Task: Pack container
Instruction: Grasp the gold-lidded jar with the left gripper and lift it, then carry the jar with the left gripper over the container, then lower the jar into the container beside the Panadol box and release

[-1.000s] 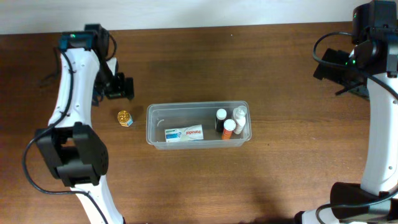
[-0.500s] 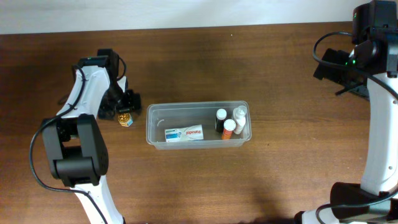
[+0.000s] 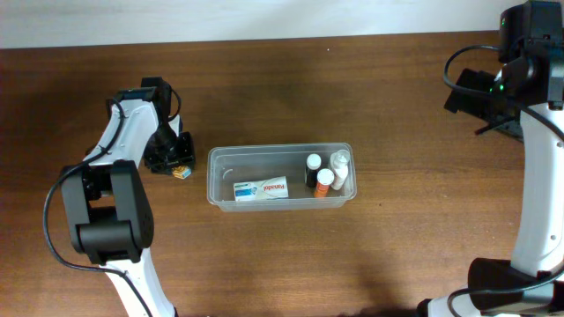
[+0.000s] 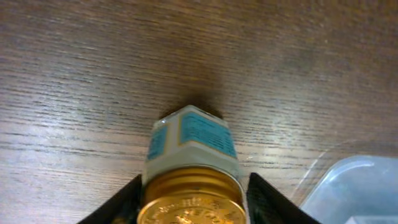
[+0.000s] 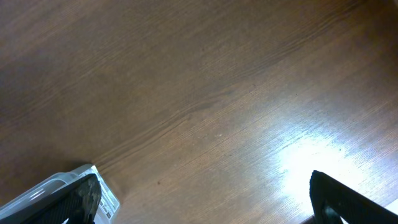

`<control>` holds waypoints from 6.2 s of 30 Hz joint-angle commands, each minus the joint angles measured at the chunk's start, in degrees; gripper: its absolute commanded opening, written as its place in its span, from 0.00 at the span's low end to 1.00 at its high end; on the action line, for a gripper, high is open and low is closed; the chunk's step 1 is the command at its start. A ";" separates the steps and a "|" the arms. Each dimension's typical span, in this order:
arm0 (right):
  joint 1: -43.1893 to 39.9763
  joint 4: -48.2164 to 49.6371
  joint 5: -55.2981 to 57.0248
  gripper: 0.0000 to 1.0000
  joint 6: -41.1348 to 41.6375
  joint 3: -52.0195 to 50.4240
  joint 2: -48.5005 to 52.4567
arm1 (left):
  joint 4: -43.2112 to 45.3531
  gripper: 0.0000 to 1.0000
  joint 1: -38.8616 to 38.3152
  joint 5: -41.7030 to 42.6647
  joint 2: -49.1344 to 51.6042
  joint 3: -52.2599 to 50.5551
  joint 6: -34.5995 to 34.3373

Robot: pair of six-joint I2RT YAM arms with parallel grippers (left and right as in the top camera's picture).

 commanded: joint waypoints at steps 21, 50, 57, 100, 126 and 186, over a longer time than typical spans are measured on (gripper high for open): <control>-0.22 0.02 0.09 0.98 0.39 0.59 -0.22 | 1.44 0.51 0.02 -3.34 -0.63 -0.37 -4.04; -0.22 0.02 0.09 0.98 0.39 0.59 -0.22 | 1.77 0.31 0.09 -3.39 -0.68 -0.55 -4.79; -0.22 0.02 0.09 0.99 0.39 0.59 -0.22 | -10.62 0.31 0.02 -3.37 -0.79 12.83 -2.99; -0.22 0.02 0.09 0.98 0.39 0.59 -0.22 | -2.67 0.30 -27.67 -1.60 -6.23 2.45 -12.57; -0.22 0.02 0.09 0.98 0.39 0.59 -0.22 | 7.87 0.30 -27.69 -5.11 -6.05 -6.73 -13.66; -0.22 0.02 0.09 0.98 0.39 0.59 -0.22 | 5.44 0.49 -27.58 -6.16 -10.84 2.97 -10.80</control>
